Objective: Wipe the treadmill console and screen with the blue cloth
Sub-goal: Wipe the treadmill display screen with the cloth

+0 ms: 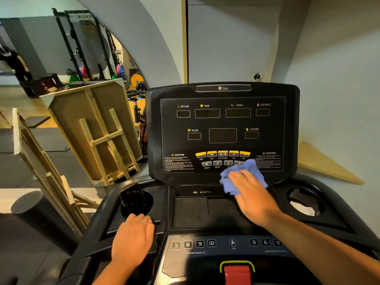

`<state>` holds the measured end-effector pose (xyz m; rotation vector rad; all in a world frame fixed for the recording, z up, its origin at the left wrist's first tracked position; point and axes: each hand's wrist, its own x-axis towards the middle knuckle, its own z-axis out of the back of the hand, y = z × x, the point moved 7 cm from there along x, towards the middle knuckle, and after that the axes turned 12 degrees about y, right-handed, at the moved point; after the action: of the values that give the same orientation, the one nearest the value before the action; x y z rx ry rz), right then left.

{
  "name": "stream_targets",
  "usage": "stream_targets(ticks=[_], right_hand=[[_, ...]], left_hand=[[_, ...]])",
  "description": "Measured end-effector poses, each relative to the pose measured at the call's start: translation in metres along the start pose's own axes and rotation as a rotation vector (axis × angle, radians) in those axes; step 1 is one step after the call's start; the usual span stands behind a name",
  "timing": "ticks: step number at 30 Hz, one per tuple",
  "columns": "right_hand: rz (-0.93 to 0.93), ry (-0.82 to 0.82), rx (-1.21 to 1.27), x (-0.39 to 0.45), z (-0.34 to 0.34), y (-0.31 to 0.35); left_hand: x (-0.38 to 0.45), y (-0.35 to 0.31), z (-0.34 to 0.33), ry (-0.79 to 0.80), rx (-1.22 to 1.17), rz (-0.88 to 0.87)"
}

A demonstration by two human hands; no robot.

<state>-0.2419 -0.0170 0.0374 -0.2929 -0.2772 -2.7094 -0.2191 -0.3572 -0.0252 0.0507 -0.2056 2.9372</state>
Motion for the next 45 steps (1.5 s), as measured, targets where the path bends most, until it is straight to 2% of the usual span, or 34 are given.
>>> stream_targets(ticks=[2, 4, 8, 9, 12, 14, 18, 22, 27, 31, 33, 34, 36, 38, 40, 42, 45], right_hand=[[-0.008, 0.103, 0.058, 0.019, -0.022, 0.027], [0.079, 0.161, 0.090, 0.044, -0.038, 0.061], [0.253, 0.200, -0.067, 0.084, -0.050, 0.117], [0.295, 0.167, -0.130, 0.088, -0.051, 0.125], [0.364, 0.171, -0.283, 0.083, -0.056, 0.123], [0.407, 0.176, -0.272, 0.073, -0.055, 0.107], [0.310, 0.209, -0.194, 0.046, -0.049, 0.049], [0.178, 0.196, -0.281, 0.006, -0.032, -0.014], [-0.179, 0.020, -0.164, -0.033, 0.008, -0.088], [-0.354, -0.139, -0.052, -0.005, 0.034, -0.091], [-0.336, -0.164, -0.090, 0.018, 0.036, -0.073], [-0.257, -0.144, -0.158, 0.025, 0.031, -0.060], [-0.027, -0.015, -0.348, 0.023, 0.000, -0.040], [0.083, 0.115, -0.469, 0.000, -0.027, -0.046], [0.016, 0.068, -0.483, -0.025, -0.024, -0.074], [-0.122, -0.013, -0.401, -0.042, -0.002, -0.101], [-0.235, -0.056, -0.254, -0.029, 0.033, -0.117]], left_hand=[[0.000, 0.000, 0.000, -0.006, -0.002, 0.000], [0.000, 0.000, 0.001, -0.006, 0.001, 0.001], [-0.001, 0.000, 0.001, 0.002, 0.003, -0.001], [-0.001, 0.000, 0.000, 0.005, 0.009, 0.000], [-0.001, 0.001, -0.001, 0.013, 0.010, 0.005], [-0.001, 0.001, 0.000, 0.018, 0.015, 0.008], [-0.001, 0.001, 0.002, 0.016, 0.012, 0.007], [-0.002, -0.002, 0.004, 0.013, -0.009, -0.004], [0.001, -0.001, 0.003, 0.017, 0.011, -0.019], [0.004, 0.002, -0.002, 0.043, 0.008, -0.007], [0.005, 0.004, -0.005, 0.039, 0.031, -0.003], [0.005, 0.005, -0.006, 0.042, 0.037, -0.001], [0.005, 0.007, -0.009, 0.061, 0.022, 0.010], [0.007, 0.009, -0.009, 0.091, -0.015, 0.013], [0.012, 0.008, -0.010, 0.124, -0.023, 0.003], [0.015, 0.008, -0.011, 0.138, -0.022, -0.003], [0.017, 0.014, -0.017, 0.177, -0.005, 0.018]])
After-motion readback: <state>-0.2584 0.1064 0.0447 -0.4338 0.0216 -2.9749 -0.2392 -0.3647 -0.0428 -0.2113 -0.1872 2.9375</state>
